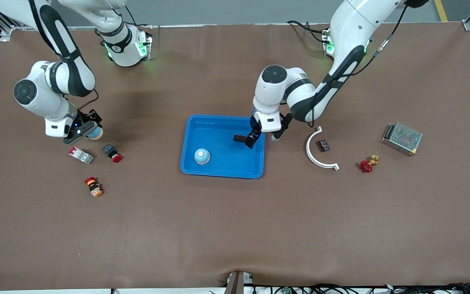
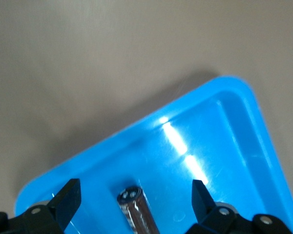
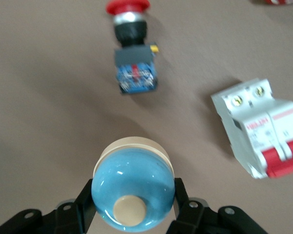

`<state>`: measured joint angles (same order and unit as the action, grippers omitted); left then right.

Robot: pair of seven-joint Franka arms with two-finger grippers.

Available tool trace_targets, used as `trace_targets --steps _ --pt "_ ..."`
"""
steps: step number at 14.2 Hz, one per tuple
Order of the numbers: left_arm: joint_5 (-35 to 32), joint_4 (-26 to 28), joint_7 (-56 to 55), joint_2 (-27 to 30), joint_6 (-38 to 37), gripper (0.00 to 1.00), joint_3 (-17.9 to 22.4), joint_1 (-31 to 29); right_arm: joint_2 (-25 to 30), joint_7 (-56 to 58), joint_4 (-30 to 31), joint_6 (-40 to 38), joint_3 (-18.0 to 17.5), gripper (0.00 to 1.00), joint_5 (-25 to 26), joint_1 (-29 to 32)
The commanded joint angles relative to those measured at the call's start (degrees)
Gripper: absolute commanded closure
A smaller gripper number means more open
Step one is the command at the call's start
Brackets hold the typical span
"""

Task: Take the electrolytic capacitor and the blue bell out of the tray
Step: 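Set the bell by the buttons with the right gripper while the left gripper grasps capacitor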

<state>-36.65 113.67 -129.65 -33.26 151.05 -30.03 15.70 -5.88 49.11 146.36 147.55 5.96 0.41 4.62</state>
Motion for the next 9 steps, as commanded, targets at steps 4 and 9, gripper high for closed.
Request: trace_targets --steps 4,9 --pt "-1.06 -10.4 -11.22 -8.93 -3.13 0.0 0.85 3.1 -3.87 3.18 0.85 5.9 -0.95 0.61 0.73 2.23" --pt "-0.8 -11.8 -15.62 -10.24 -3.22 0.0 0.85 4.42 -5.55 4.15 0.76 7.84 -0.95 0.61 0.73 2.23"
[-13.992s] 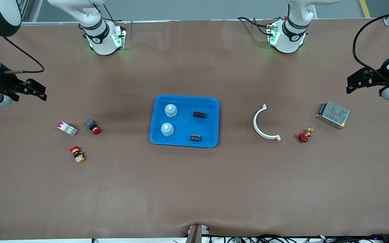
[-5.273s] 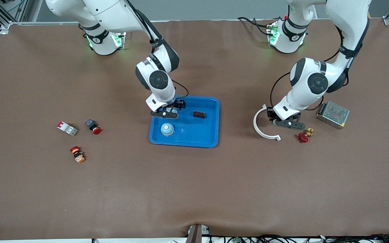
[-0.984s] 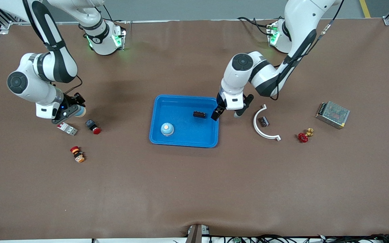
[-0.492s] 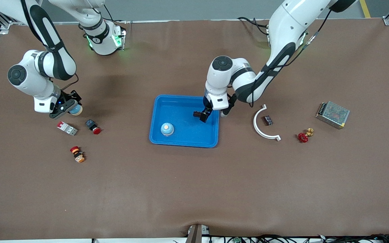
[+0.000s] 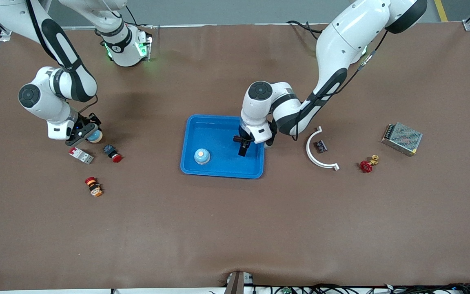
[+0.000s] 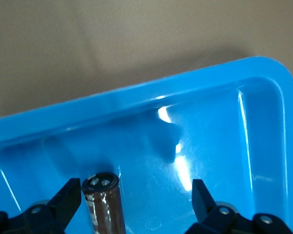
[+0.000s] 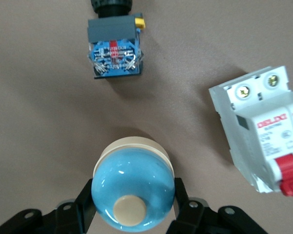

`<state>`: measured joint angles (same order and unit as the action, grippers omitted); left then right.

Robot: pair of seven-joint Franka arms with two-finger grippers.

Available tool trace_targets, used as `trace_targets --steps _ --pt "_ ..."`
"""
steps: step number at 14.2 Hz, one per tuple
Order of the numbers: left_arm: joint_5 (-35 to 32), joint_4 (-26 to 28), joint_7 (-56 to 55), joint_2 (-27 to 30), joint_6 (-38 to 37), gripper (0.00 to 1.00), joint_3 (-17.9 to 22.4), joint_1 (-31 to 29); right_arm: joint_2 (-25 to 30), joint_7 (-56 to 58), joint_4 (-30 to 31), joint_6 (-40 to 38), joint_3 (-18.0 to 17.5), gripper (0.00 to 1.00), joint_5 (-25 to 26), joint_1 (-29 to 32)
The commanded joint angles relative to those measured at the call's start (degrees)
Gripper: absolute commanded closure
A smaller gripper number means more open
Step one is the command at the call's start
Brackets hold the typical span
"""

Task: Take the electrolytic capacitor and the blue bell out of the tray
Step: 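Set the bell by the buttons with the right gripper while the left gripper grasps capacitor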

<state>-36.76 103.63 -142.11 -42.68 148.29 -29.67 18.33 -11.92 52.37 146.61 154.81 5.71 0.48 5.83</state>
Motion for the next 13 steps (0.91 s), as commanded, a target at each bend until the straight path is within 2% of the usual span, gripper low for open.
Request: trace_targets --steps 1,2,3,4,7,8,9,11,13 --pt "-0.77 -1.94 -3.44 -0.82 -0.46 0.0 0.49 1.8 0.5 0.89 0.52 0.58 -0.7 0.6 0.66 1.02" --pt "-0.68 -1.94 -3.53 -0.82 -0.54 0.0 0.4 1.89 0.41 0.89 0.43 0.58 -0.7 0.55 0.66 1.11" --pt "-0.59 -1.94 -3.61 -0.74 -0.72 0.0 0.4 1.97 0.41 0.89 0.35 0.58 -0.7 0.34 0.66 1.11" --pt "-0.07 -1.94 -3.88 -0.82 -0.89 0.0 0.4 2.58 0.41 0.89 0.35 0.49 -0.7 0.0 0.66 1.2" --pt "0.2 -2.11 -4.41 -1.53 -0.98 0.0 0.49 3.38 0.58 0.45 -0.27 -0.65 -0.87 0.0 0.49 3.57" --pt "0.2 -2.38 -4.49 -1.53 -0.98 0.39 0.49 3.38 0.85 0.19 -0.44 -1.87 -0.87 0.0 0.4 3.75" --pt "-0.41 -2.29 -4.06 -1.53 -0.98 0.98 0.49 3.38 1.46 -0.08 -0.88 -4.32 -0.96 0.0 0.14 3.66" --pt "-1.12 -2.29 -3.35 -1.61 -1.07 1.0 0.66 4.08 4.52 -1.47 -2.46 -11.51 -1.22 0.0 -0.39 3.31" --pt "-1.21 -2.38 -3.18 -1.53 -1.77 1.0 0.93 4.26 8.3 -8.74 -5.35 -20.81 -2.45 0.0 -0.39 1.65"
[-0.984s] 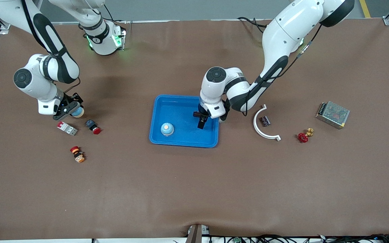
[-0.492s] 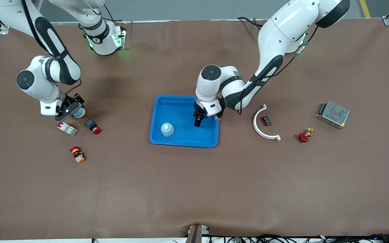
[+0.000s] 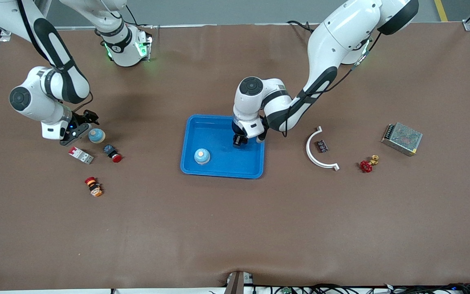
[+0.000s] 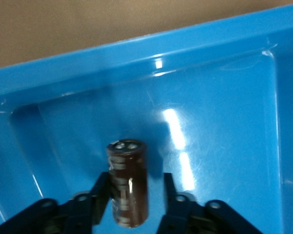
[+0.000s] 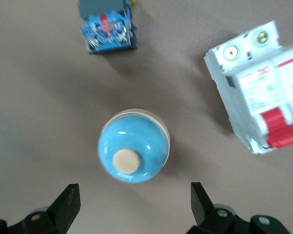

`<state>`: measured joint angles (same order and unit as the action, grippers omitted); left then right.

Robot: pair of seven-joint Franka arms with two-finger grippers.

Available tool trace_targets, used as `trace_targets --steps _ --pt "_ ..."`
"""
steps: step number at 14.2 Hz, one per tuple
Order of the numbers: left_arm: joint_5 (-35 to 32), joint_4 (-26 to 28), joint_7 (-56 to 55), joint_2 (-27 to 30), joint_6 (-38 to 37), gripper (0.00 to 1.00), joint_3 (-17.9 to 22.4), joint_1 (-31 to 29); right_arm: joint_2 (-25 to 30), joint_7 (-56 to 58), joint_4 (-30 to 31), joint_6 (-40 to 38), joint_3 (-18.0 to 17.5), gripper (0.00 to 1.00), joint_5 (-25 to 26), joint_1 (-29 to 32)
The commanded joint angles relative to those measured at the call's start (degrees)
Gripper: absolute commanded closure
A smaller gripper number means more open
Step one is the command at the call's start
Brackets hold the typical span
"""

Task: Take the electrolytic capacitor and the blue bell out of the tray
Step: 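Set the bell by the buttons with the right gripper while the left gripper grasps capacitor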

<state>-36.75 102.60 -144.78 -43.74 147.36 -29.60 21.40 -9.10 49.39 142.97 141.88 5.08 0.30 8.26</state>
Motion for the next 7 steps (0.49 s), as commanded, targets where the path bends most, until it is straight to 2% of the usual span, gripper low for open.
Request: trace_targets --steps 1,3,7 --pt "-1.21 -1.44 -0.42 -0.47 -1.37 1.0 0.86 1.18 7.32 -10.76 -3.47 -12.37 -2.18 0.0 -0.22 -2.79" --pt "-1.3 -2.4 0.19 0.06 -3.9 1.0 0.86 1.01 10.84 -20.78 -6.55 -18.28 -2.27 0.0 -0.22 -8.23" --pt "1.93 -5.13 14.22 2.95 -13.22 1.0 -1.41 -1.18 10.24 -42.57 -19.45 -28.57 -2.18 0.0 -0.22 -18.43"
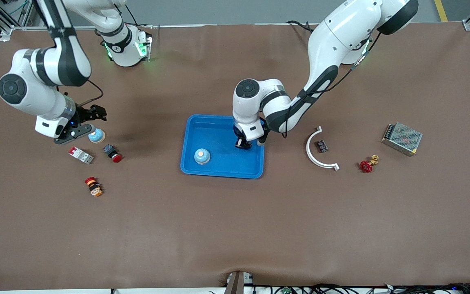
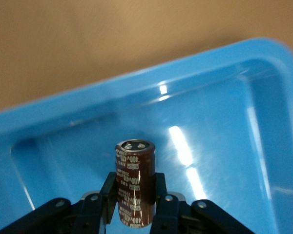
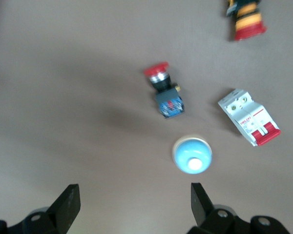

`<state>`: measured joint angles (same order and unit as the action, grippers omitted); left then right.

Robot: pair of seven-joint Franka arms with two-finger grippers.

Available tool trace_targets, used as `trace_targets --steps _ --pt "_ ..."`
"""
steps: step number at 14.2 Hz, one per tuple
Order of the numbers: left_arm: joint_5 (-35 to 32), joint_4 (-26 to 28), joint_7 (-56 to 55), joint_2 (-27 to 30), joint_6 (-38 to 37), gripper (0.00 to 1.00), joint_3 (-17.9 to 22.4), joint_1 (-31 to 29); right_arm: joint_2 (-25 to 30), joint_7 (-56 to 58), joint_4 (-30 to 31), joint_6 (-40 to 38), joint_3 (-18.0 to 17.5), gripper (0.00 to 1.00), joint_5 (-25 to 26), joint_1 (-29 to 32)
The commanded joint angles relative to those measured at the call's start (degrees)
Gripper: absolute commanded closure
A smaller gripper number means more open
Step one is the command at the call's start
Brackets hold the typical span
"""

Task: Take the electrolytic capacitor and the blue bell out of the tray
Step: 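Grasp the second bell with the right gripper while the left gripper lifts capacitor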

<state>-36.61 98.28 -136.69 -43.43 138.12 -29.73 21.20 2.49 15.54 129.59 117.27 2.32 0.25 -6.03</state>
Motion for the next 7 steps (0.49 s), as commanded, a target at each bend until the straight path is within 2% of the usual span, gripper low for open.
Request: trace_targets --steps 1,4,5,7 --pt "3.29 -0.72 10.79 4.04 -5.91 1.0 -3.03 -2.64 -1.87 -13.3 -7.67 -4.15 0.58 0.0 -0.16 -6.34" --pt "6.9 0.06 29.4 6.34 -14.78 1.0 -12.24 -12.98 -4.07 -23.95 -10.93 -3.54 0.58 0.0 -3.22 -11.18" --pt "6.91 2.07 35.64 6.86 -17.16 1.0 -16.8 -17.73 -5.21 -26.24 -12.07 -3.28 0.67 0.0 -4.81 -12.06" --pt "5.95 8.22 45.24 8.01 -17.36 1.0 -24.46 -27.83 -8.28 -30.55 -14.8 -2.14 0.67 0.0 -7.53 -13.39"
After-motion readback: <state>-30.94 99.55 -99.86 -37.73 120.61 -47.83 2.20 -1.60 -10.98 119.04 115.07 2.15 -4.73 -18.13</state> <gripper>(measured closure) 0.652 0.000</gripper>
